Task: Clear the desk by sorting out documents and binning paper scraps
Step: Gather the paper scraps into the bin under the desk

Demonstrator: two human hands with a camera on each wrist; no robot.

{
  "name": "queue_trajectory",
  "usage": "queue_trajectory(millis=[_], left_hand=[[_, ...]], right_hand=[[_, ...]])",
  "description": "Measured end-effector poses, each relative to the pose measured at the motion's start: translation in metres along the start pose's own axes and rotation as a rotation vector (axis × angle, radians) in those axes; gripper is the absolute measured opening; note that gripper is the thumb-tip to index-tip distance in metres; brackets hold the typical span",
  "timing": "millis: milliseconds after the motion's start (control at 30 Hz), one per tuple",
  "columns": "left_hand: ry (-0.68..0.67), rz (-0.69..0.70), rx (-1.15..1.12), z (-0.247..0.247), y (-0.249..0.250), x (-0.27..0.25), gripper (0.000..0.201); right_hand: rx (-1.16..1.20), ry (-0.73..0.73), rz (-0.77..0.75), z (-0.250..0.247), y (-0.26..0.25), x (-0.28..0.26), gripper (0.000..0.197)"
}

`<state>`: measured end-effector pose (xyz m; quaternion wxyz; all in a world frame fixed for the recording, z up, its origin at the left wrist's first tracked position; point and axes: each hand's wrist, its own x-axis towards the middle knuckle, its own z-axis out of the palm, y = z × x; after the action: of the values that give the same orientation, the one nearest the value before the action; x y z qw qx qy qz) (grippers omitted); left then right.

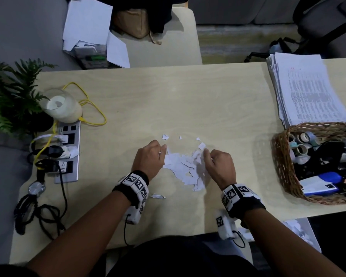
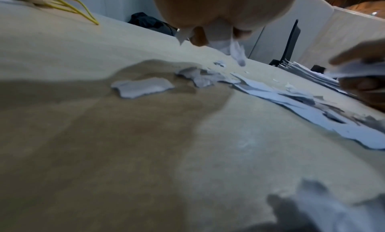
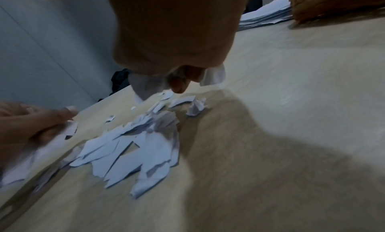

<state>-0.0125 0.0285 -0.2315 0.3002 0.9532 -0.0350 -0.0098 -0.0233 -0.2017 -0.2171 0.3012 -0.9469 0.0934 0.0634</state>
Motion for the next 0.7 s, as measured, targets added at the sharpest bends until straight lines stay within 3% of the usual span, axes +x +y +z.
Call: queue_trajectory(millis=[100, 167, 233, 333, 400, 467, 567, 700], left_hand=[[-0.049, -0.027, -0.065, -0.003, 0.006, 0.004, 0.033], [-0.134, -0.078, -0.08, -0.002, 0.007, 0.005, 0.016], [-0.175, -0.019, -0.004, 0.004, 0.003, 0.003, 0.03], [-0.256, 0.042, 0.124, 0.009, 0.003, -0.003, 0.031], [-0.283, 0.085, 0.145, 0.013, 0.005, -0.007, 0.033], [-0.339, 0.143, 0.224, 0.015, 0.006, -0.008, 0.046], [-0.399, 0.196, 0.401, 0.019, 0.007, -0.008, 0.057], [-0.361, 0.29, 0.457, 0.02, 0.01, -0.008, 0.046]], right_hand=[[0.1, 0.099, 0.027, 0.003, 0.006, 0.002, 0.034], [0.136, 0.06, 0.098, 0.001, 0.005, 0.004, 0.015], [0.122, -0.013, 0.061, -0.002, 0.002, 0.004, 0.02], [-0.109, -0.136, -0.22, 0.004, -0.004, 0.002, 0.029], [-0.291, -0.206, -0.299, 0.014, -0.011, -0.001, 0.026], [-0.431, -0.222, -0.3, 0.024, -0.015, -0.006, 0.032], [-0.456, -0.215, -0.241, 0.034, -0.013, -0.015, 0.046], [-0.31, -0.22, -0.245, 0.036, -0.008, -0.015, 0.023]])
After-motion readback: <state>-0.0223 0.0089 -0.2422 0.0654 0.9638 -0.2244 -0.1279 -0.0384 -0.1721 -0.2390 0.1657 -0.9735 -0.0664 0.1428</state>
